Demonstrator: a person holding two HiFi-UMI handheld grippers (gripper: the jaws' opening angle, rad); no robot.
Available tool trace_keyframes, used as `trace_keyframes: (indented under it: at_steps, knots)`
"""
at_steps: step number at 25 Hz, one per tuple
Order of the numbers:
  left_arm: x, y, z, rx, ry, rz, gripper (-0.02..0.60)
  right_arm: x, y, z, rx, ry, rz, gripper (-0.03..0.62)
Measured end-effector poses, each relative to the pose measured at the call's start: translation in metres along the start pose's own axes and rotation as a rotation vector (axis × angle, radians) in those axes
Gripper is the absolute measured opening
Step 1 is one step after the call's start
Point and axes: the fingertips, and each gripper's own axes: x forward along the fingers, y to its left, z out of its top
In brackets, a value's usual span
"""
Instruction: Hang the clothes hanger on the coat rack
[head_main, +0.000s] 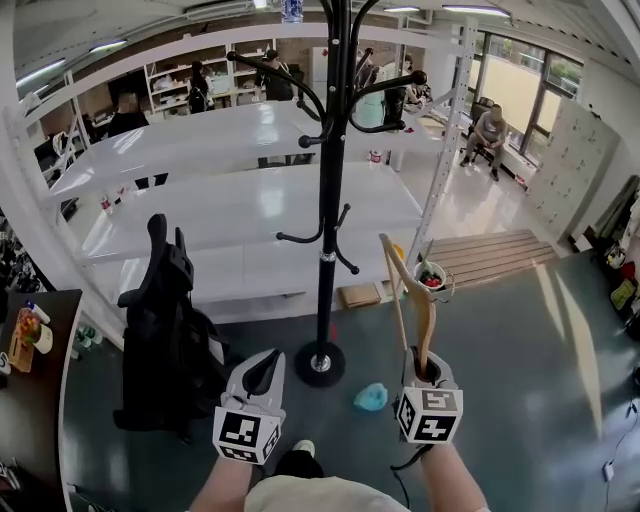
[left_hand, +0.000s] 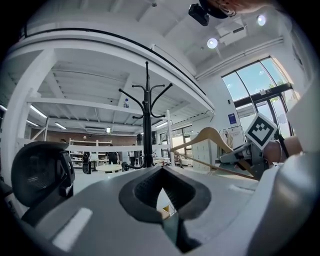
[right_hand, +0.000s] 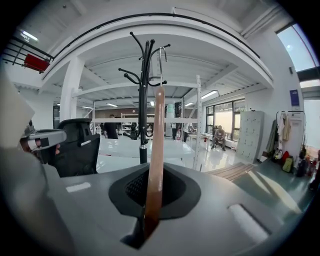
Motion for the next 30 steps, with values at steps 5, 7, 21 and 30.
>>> trace_keyframes:
  at_steps: [5,7,21,30]
  knots:
    - [0.043,0.040,0.002,-0.010,-0.020,-0.009,0.000,0.052,-0.005,0.048,-0.002,-0.040,-0.023,0.028]
    - [0.057,0.053,0.001,-0.018,-0.018,-0.014,0.000,0.069,-0.007,0.072,-0.010,-0.057,-0.030,0.028]
    - [0.089,0.107,-0.011,-0.028,-0.020,-0.029,0.000,0.149,0.000,0.202,-0.181,-0.087,-0.052,0.028]
    - [0.093,0.128,-0.041,-0.045,0.050,-0.036,0.000,0.212,0.011,0.191,-0.194,0.021,-0.024,0.028]
